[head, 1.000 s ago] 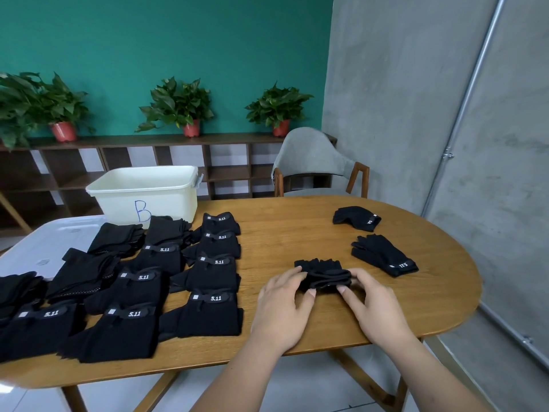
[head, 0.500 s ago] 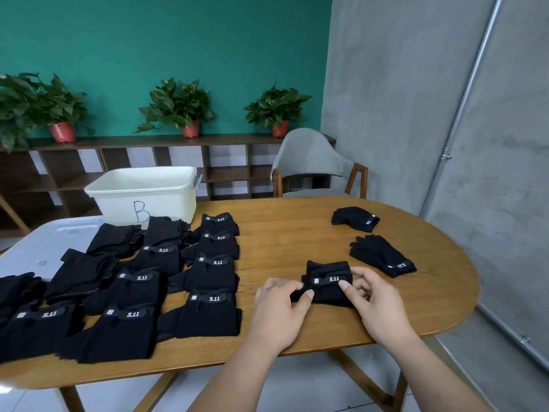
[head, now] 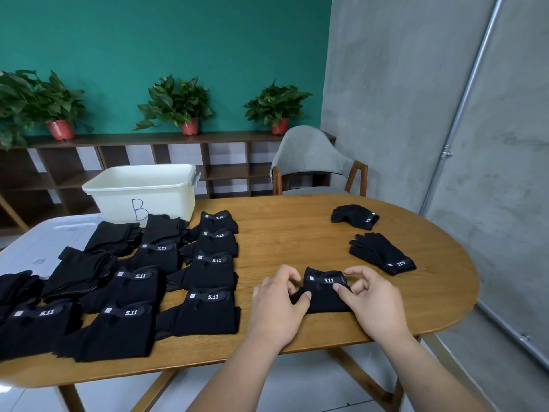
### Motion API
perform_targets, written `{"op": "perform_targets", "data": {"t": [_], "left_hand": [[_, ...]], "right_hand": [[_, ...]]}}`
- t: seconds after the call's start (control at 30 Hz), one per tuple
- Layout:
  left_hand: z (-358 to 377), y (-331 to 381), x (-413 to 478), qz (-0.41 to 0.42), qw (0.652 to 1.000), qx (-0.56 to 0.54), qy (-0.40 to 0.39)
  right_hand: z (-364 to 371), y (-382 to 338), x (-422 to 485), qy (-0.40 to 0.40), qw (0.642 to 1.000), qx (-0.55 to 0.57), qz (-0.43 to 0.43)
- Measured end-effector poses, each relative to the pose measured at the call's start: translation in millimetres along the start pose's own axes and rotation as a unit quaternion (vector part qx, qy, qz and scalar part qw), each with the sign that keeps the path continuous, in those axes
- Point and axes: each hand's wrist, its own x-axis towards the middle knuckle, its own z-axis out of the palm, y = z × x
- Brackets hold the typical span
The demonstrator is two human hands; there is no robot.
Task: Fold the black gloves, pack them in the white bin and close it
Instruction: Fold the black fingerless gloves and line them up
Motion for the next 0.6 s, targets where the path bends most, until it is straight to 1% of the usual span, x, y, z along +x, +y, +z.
{"op": "perform_targets", "data": {"t": [0.07, 0.13, 0.17, 0.2, 0.23, 0.3, 0.37, 0.5, 0.57, 0.6], "left_hand": [[-1.1, 1.4, -0.9, 0.031, 0.999, 0.024, 0.0], [-0.9, 2.6, -1.6, 0.054, 0.997, 0.048, -0.005], [-0.3, 2.8, -1.7, 0.061, 0.996, 0.063, -0.009], [1.0, 2.8, -1.6, 0.067, 0.994, 0.081, -0.011], [2.2, 3.0, -1.5, 0.072, 0.992, 0.102, -0.01], [5.1, 2.9, -1.9, 0.077, 0.988, 0.137, -0.002], [7.5, 2.3, -1.8, 0.074, 0.984, 0.162, 0.003], [10.3, -1.0, 0.8, 0.075, 0.98, 0.184, 0.001], [11.7, -3.2, 1.7, 0.077, 0.98, 0.181, -0.001], [11.7, -3.7, 1.2, 0.082, 0.981, 0.178, 0.004]], "right_hand": [[5.1, 3.0, -2.1, 0.018, 0.997, -0.068, -0.042], [9.8, 3.8, -4.3, 0.032, 0.986, -0.132, -0.101], [11.2, 3.6, -4.4, 0.023, 0.979, -0.155, -0.128], [12.1, 2.9, -3.5, -0.004, 0.973, -0.18, -0.144], [13.1, 2.1, -2.2, -0.047, 0.965, -0.211, -0.148], [15.3, 2.0, 1.2, -0.14, 0.945, -0.267, -0.126], [17.9, 1.6, 4.9, -0.193, 0.931, -0.296, -0.094], [20.6, -1.3, 9.0, -0.211, 0.922, -0.315, -0.076], [18.2, -1.4, 8.5, -0.207, 0.932, -0.286, -0.075], [15.7, -1.5, 7.5, -0.198, 0.944, -0.252, -0.074]]}}
